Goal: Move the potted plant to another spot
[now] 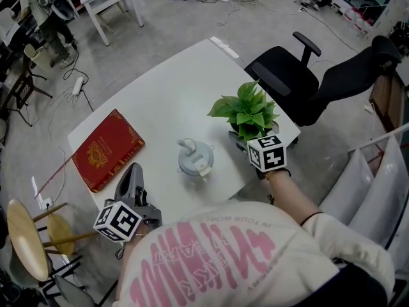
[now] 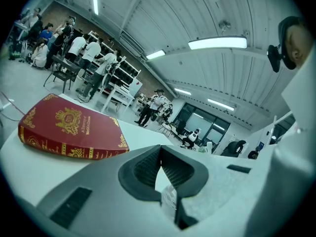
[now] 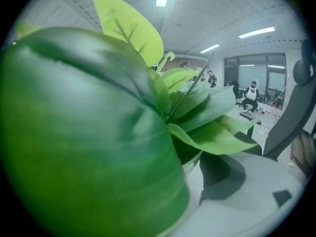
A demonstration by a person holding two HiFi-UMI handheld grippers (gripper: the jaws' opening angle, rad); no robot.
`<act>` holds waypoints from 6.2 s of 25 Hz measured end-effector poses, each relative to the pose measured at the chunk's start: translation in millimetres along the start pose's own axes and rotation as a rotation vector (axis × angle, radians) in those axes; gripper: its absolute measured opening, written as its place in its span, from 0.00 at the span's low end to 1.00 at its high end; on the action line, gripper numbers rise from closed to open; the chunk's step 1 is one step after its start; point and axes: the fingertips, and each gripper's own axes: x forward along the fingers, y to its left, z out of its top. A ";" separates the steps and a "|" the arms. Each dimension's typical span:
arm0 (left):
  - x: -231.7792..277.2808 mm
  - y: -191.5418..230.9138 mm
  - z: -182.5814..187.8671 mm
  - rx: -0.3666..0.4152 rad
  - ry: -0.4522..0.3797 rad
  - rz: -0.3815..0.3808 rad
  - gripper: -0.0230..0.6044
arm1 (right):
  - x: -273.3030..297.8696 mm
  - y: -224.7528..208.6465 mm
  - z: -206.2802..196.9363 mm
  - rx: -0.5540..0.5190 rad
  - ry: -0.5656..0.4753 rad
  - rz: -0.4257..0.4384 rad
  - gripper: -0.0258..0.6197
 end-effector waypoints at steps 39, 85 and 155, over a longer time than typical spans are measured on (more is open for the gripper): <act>-25.4 26.5 10.5 -0.062 -0.082 0.051 0.04 | -2.1 12.9 1.6 -0.125 -0.007 -0.072 0.83; -26.5 27.7 12.0 -0.066 -0.056 -0.041 0.04 | -35.0 12.3 -28.5 -0.027 0.017 -0.185 0.83; -204.3 -39.8 -90.3 0.030 0.057 -0.126 0.04 | -251.6 133.5 -83.1 0.225 -0.179 -0.075 0.05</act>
